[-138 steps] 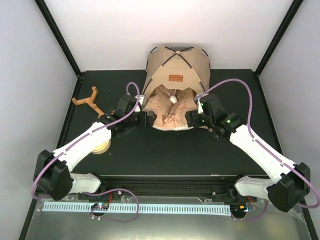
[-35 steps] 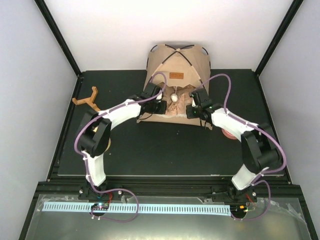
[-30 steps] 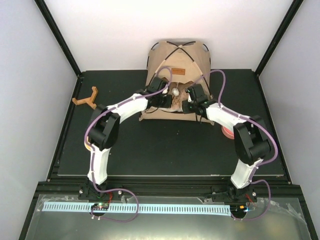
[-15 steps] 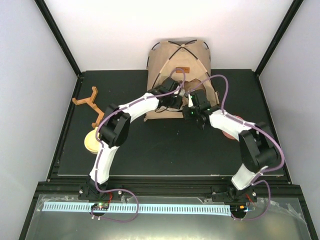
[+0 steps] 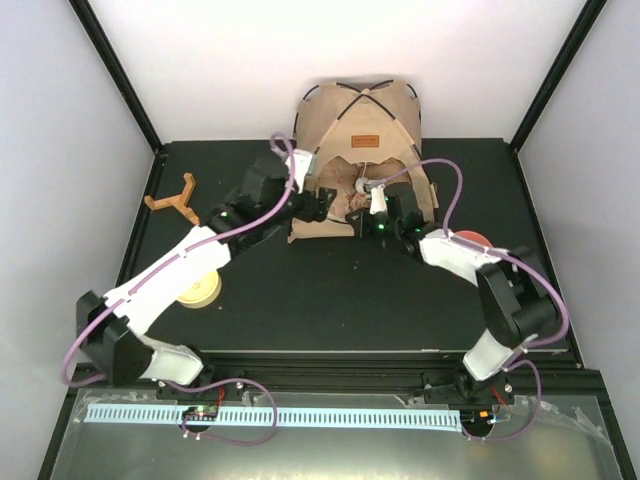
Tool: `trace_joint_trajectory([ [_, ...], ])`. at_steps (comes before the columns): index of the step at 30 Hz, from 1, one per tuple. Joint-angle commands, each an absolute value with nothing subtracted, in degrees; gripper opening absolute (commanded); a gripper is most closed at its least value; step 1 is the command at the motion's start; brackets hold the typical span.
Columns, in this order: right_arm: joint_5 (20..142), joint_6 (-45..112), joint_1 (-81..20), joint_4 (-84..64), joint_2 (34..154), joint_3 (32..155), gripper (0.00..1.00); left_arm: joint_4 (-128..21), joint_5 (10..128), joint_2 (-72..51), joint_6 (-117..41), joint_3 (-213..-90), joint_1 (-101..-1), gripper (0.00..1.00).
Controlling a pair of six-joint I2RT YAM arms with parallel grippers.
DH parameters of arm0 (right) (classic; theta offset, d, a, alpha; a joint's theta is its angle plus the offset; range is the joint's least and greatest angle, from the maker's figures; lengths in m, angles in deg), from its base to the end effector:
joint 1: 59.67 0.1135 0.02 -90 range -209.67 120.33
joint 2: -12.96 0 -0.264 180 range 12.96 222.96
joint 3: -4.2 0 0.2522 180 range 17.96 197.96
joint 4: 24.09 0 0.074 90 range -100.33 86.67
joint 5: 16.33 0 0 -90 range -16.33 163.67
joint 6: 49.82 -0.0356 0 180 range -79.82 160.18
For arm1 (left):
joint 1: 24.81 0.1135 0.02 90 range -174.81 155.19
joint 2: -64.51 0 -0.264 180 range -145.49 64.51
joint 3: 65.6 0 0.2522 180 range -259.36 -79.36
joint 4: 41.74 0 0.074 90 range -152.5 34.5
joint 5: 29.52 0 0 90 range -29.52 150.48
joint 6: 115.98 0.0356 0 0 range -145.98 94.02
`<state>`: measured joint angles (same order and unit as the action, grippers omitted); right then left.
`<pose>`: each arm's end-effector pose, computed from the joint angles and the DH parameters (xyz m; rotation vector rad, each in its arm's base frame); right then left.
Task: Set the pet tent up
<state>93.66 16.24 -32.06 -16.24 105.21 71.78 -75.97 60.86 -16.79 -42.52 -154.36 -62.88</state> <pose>0.3046 0.1731 0.2143 -0.2863 2.2177 0.8840 0.2581 -0.2024 0.3578 0.3949 2.0543 -0.5969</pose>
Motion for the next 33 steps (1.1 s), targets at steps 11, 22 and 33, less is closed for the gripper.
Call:
trace_joint_trajectory([
  [11, 86.26, -5.90, -28.51, -26.52, 129.39, 90.92, 0.01, -72.69, 79.20, -26.39, -32.29, -155.08, -44.89, 0.86],
  [22, 78.64, -12.75, -28.56, -9.54, 140.40, 112.01, 0.04, -76.76, 85.73, -33.59, -32.75, -160.31, -44.24, 0.84],
  [33, 85.85, 3.88, -28.12, -10.33, 118.41, 98.80, 0.44, -84.83, 69.70, -10.88, -39.21, -147.37, -43.90, 0.90],
])
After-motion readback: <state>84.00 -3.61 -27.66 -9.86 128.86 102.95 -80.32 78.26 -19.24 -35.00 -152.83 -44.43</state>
